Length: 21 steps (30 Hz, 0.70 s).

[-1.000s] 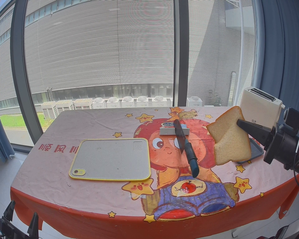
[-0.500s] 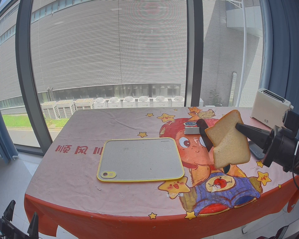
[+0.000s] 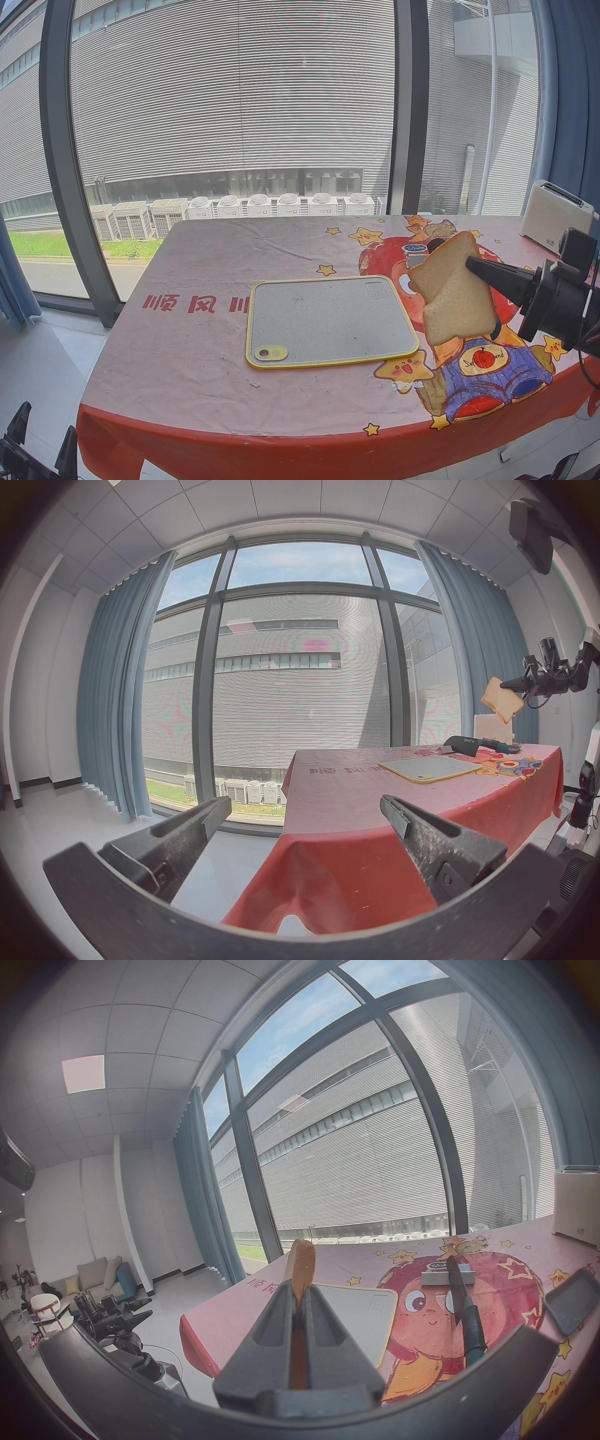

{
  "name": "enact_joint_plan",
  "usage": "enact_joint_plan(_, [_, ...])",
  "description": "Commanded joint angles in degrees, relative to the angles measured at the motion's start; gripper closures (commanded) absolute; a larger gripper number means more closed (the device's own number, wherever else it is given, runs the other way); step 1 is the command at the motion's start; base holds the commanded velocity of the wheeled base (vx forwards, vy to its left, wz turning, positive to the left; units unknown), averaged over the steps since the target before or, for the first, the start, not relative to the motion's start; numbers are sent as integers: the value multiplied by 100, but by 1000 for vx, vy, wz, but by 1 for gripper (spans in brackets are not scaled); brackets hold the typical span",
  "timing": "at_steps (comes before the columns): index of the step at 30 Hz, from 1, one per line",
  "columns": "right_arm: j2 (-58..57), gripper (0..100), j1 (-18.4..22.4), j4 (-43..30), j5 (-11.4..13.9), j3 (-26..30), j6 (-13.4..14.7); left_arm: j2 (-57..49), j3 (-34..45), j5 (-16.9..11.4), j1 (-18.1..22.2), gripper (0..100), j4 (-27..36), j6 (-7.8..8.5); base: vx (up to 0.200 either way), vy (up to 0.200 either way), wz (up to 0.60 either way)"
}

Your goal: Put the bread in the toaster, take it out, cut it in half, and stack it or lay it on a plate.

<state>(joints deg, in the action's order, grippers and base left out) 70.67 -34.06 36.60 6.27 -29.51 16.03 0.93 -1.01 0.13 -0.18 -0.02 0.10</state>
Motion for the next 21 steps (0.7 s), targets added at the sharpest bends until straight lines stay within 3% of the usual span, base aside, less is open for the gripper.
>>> enact_joint_plan(1, [184,100,5,5,-11,33,49,4,92,4,1,0,-6,-1,0,0,0])
enact_joint_plan(9, [562,100,66,76,-11,51,128,4,92,4,1,0,2,-1,0,0,0])
enact_joint_plan(21, [1151,100,-4,164,24,-178,1174,4,92,4,1,0,-6,-1,0,0,0])
